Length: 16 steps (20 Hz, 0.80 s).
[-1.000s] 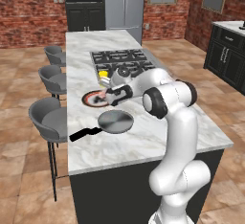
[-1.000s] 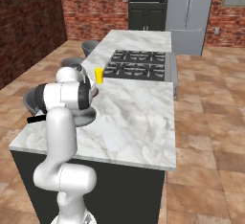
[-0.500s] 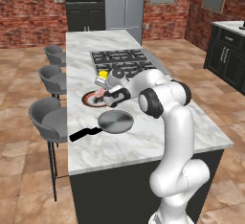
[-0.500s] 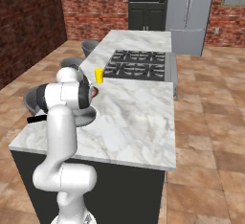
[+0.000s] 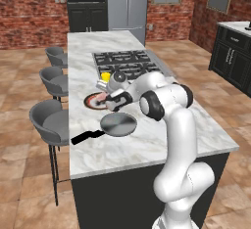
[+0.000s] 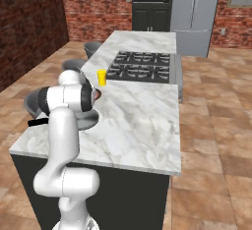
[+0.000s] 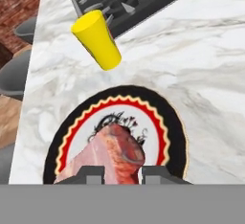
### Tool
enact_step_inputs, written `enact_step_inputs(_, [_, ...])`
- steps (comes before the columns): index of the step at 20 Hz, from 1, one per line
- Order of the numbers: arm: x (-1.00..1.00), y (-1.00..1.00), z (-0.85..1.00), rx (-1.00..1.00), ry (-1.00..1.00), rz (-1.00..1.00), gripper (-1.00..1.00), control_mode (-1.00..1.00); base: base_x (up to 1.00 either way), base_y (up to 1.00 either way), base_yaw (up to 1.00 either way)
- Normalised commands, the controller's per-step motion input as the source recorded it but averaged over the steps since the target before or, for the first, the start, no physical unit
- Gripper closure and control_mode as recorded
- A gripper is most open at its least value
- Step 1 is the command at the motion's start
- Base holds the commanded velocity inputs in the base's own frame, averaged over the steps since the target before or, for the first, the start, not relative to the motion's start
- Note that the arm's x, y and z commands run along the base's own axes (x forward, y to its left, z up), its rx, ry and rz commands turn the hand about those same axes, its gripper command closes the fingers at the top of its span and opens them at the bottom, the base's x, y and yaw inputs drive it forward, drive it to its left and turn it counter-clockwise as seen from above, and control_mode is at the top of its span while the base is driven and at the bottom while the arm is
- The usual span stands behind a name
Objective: Pick up the pan with the steak in it and place it on the dining table. Then place the steak on the plate.
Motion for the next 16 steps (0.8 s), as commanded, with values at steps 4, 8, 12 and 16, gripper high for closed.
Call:
enact_step_inputs(4, [0.18, 0.00, -0.16, 0.00, 0.00, 0.00, 1.00, -1.00, 0.00, 0.00, 0.00])
enact_step_inputs(8, [0.23, 0.00, -0.15, 0.00, 0.00, 0.00, 1.00, -1.00, 0.00, 0.00, 0.00])
enact_step_inputs(12, [0.24, 0.00, -0.17, 0.00, 0.00, 0.00, 1.00, -1.00, 0.00, 0.00, 0.00])
enact_step_inputs(16, [0.25, 0.01, -0.17, 0.00, 0.00, 0.00, 1.00, -1.00, 0.00, 0.00, 0.00])
